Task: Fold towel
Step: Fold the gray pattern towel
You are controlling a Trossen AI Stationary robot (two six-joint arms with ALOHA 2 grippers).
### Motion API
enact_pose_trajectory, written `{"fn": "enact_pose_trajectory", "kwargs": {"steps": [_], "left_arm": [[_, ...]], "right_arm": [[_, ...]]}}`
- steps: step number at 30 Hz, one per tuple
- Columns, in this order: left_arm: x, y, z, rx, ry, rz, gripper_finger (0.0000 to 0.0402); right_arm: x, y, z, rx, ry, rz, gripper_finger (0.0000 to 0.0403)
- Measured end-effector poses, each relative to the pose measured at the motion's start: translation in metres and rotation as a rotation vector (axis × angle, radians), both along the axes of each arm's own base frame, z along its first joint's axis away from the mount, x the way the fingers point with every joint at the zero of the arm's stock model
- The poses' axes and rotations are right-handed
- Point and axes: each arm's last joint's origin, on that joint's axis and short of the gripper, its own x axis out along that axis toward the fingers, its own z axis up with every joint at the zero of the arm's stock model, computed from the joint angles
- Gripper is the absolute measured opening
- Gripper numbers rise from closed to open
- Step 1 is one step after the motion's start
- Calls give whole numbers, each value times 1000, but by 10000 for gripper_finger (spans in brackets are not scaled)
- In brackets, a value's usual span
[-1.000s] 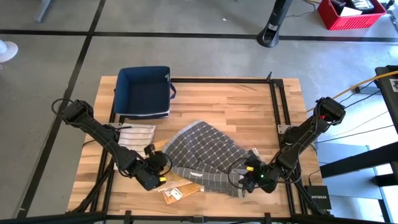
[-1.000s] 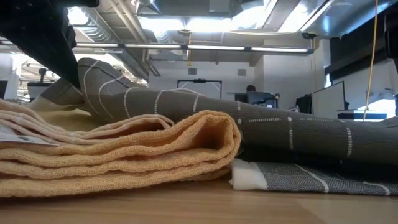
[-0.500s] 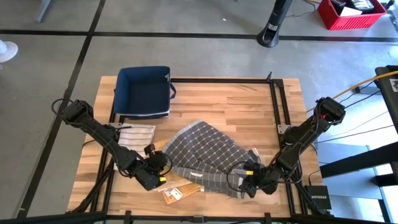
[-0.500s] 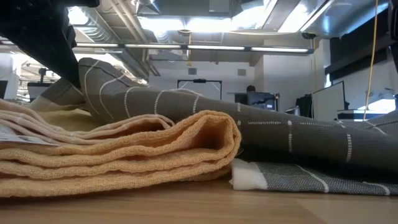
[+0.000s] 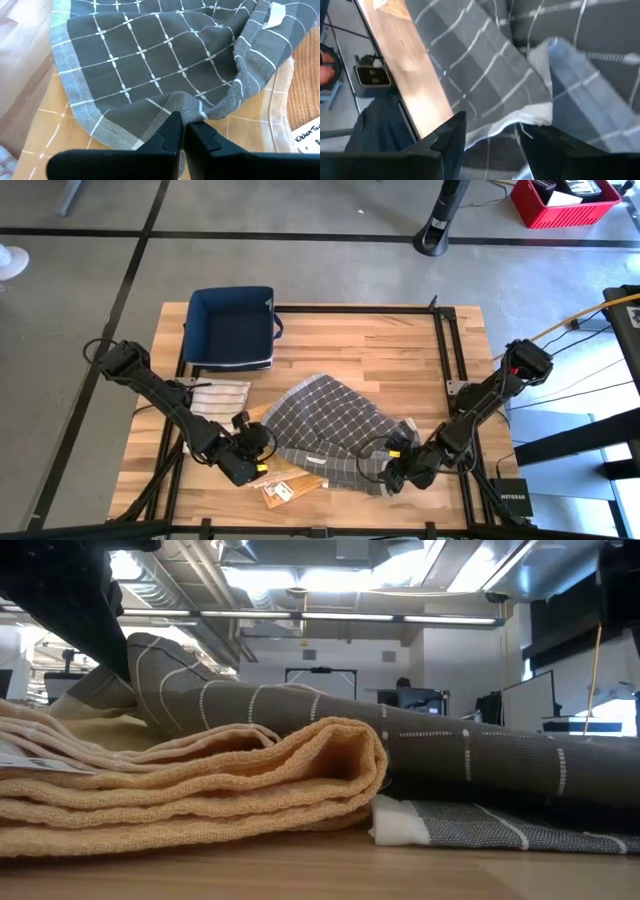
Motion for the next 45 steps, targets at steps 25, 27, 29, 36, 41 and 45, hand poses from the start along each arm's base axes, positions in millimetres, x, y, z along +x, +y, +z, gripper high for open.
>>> {"fn": "enact_pose_trajectory", "kwargs": {"steps": [25, 27, 29, 36, 41, 45], "left_arm": [[2, -2, -2, 8, -4, -19, 8], [2, -2, -2, 8, -4, -20, 8], [2, -2, -2, 13, -3, -27, 8], [13, -11, 44, 43, -36, -144, 8], [21, -8, 109, 118, -61, -247, 8], [29, 5, 157, 172, -97, -283, 8]], "right_arm": [[-6, 2, -7, -79, 3, -50, 8], [-7, 3, -7, -90, -15, -42, 13], [-8, 8, -2, -115, -39, -6, 12], [-5, 31, 66, -343, -180, 168, 9], [-14, 35, 143, -630, -257, 209, 5], [-24, 26, 193, -839, -332, 164, 4]]}}
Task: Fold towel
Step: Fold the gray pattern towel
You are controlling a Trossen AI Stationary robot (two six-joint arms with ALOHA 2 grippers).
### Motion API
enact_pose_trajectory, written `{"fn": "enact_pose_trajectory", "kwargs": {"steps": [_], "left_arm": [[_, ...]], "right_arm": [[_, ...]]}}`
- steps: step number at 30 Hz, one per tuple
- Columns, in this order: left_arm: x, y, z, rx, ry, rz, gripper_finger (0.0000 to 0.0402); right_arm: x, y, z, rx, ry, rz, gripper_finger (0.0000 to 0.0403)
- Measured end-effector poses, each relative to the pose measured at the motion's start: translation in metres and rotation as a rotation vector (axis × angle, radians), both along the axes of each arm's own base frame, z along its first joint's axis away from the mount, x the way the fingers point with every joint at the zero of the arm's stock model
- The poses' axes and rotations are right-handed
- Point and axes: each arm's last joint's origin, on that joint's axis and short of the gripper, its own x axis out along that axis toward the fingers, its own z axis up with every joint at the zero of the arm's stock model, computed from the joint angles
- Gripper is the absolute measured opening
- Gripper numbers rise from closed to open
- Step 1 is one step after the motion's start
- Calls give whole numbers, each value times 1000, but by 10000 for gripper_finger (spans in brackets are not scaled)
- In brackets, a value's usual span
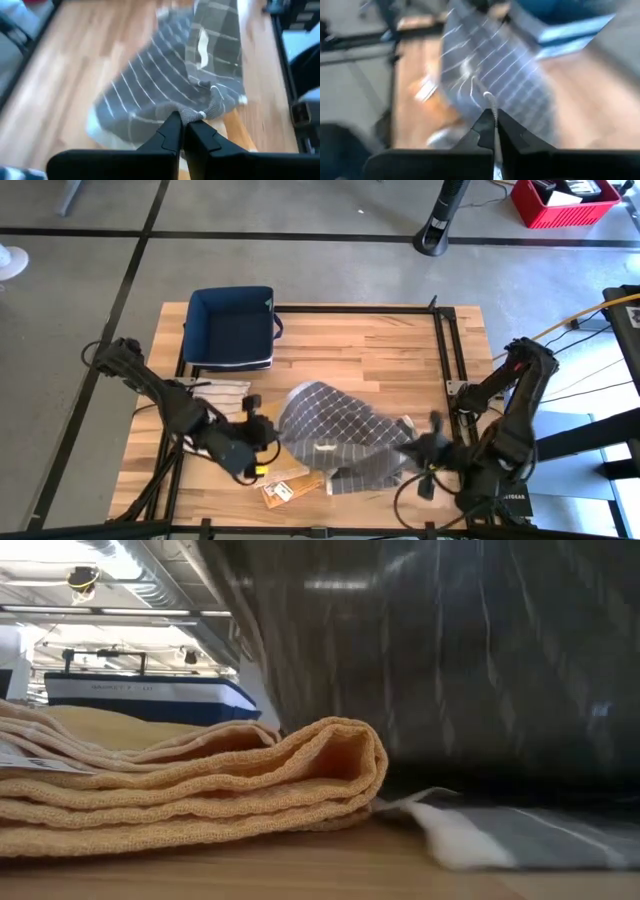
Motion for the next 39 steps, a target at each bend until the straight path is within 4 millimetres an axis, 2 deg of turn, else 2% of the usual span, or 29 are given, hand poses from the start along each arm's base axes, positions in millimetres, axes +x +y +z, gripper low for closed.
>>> {"fn": "enact_pose_trajectory", "kwargs": {"steps": [6, 13, 20, 26, 33, 36, 39], "left_arm": [[10, 34, 55, 88, -58, -10, 8], [8, 86, 111, 163, -129, 72, 8], [-1, 135, 148, 271, -186, 222, 8], [-6, 169, 161, 371, -192, 364, 8], [-5, 193, 166, 432, -195, 437, 8], [-3, 192, 181, 472, -310, 427, 8], [-9, 184, 205, 510, -468, 404, 8]], "right_arm": [[-5, -26, 40, -246, -109, -113, 5], [-14, -65, 97, -379, -159, -180, 3], [-34, -114, 154, -480, -230, -290, 3], [-52, -152, 174, -509, -227, -398, 3], [-64, -180, 180, -553, -155, -454, 3], [-66, -184, 192, -571, -168, -458, 3], [-69, -185, 210, -598, -195, -444, 3]]}}
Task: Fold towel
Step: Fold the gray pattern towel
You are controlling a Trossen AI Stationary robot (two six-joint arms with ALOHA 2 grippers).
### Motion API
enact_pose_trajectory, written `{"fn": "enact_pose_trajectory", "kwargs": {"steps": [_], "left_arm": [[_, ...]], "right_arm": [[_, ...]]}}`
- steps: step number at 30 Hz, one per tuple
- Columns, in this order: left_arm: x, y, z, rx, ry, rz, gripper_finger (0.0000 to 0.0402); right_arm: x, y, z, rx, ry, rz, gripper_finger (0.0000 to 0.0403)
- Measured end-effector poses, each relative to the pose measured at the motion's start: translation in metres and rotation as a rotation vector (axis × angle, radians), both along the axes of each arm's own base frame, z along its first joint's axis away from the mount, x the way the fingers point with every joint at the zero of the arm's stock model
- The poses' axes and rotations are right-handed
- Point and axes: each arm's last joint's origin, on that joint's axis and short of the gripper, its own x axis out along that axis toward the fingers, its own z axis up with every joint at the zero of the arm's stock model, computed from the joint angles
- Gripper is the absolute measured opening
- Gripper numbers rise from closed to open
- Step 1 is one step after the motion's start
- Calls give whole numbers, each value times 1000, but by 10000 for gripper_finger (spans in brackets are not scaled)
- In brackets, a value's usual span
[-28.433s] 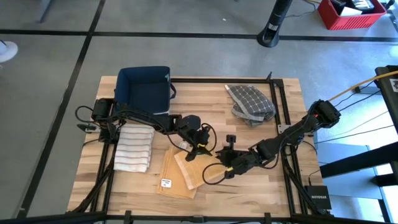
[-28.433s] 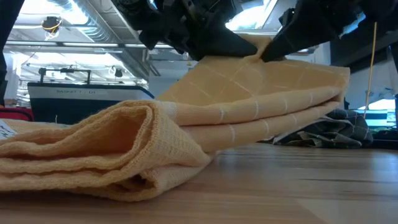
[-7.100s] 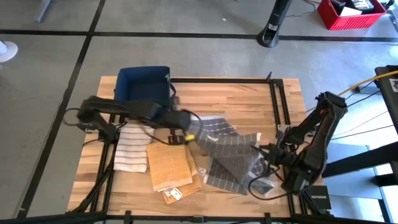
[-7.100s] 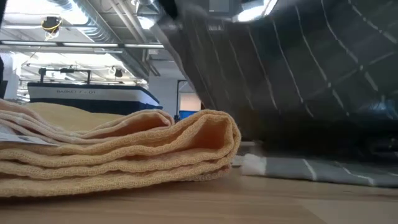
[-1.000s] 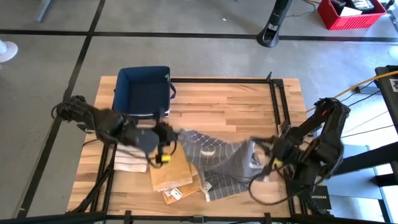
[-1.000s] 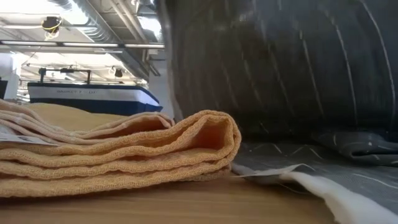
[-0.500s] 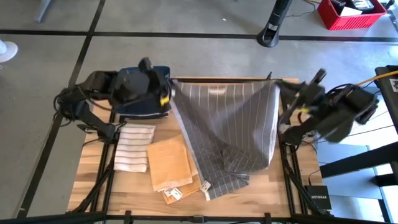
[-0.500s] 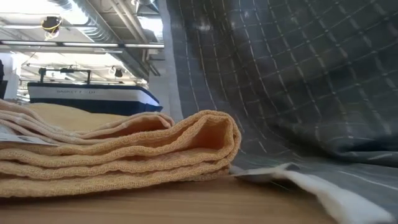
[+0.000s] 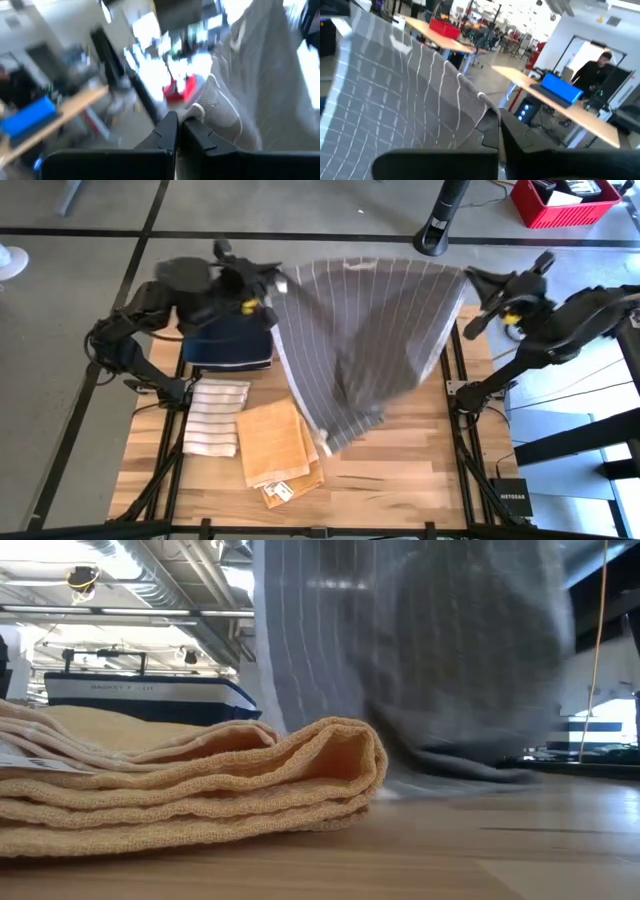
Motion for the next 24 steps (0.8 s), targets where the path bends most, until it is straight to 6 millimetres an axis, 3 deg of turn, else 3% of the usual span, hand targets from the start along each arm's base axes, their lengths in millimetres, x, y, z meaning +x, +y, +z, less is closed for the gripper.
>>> {"fn": "enact_pose_trajectory", "kwargs": {"steps": [5, 11, 24], "left_arm": [[-14, -10, 30, 74, -150, -113, 8], [-26, -18, 42, 86, -181, -167, 8], [-28, -28, 48, 140, -198, -205, 8]], "right_arm": [[2, 1, 31, -72, -21, 9, 4], [-5, -3, 56, -115, -62, -6, 4], [-3, -1, 66, -192, -19, -16, 4]]}}
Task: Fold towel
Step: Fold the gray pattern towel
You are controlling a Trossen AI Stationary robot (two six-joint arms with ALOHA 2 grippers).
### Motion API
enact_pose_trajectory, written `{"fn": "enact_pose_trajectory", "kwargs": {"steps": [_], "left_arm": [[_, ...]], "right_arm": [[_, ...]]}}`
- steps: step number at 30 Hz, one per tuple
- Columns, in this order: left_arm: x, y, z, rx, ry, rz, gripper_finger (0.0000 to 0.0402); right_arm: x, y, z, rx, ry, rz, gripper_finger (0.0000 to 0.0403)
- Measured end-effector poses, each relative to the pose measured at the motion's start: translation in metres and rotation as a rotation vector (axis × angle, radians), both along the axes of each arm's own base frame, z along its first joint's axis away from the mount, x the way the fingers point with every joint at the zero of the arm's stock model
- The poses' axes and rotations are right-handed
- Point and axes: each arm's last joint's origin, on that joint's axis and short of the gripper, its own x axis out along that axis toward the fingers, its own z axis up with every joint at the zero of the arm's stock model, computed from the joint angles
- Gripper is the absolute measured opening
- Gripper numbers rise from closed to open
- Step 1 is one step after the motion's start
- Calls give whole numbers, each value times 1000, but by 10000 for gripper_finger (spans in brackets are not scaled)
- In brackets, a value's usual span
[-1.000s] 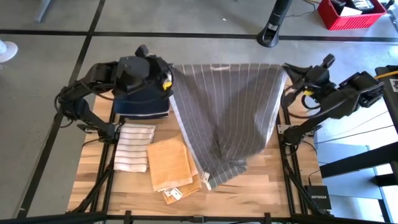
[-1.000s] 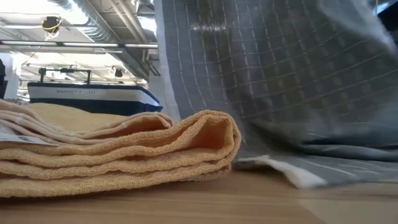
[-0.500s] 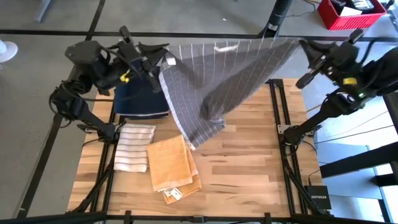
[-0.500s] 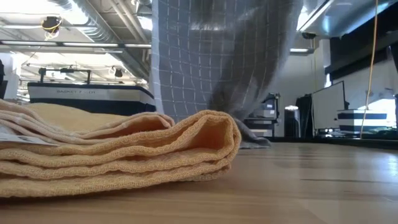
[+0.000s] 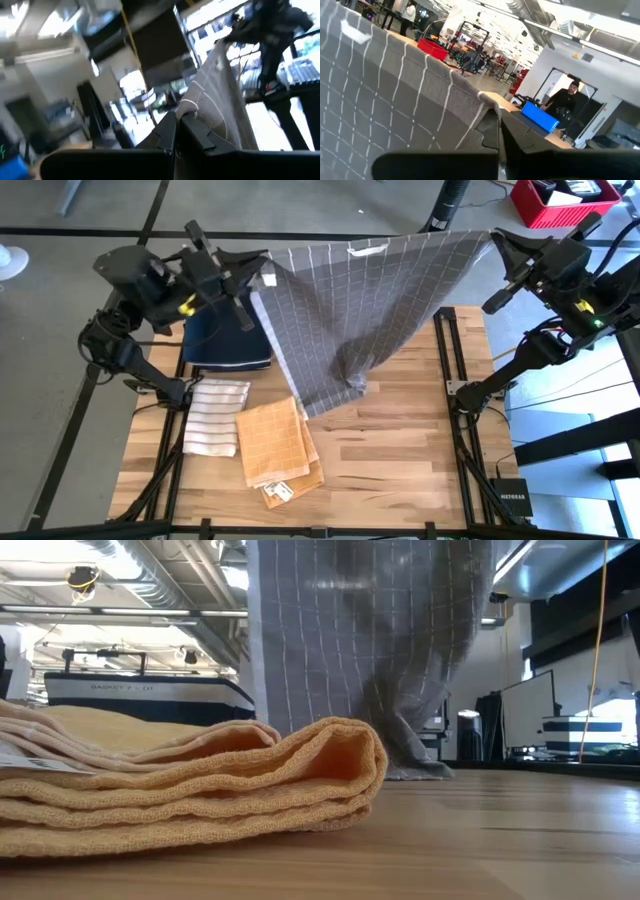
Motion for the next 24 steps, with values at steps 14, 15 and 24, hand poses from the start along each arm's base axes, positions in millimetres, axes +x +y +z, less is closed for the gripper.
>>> {"fn": "enact_pose_trajectory", "kwargs": {"steps": [14, 15, 24], "left_arm": [[-9, -4, 24, 233, -105, 69, 8], [-9, -1, 23, 235, -96, 82, 8], [-1, 26, 5, 153, 44, 147, 8]], "right_arm": [[0, 1, 20, -232, -73, 84, 4], [-2, -2, 21, -233, -78, 73, 4], [-18, -20, 10, -75, -44, -53, 4]]}}
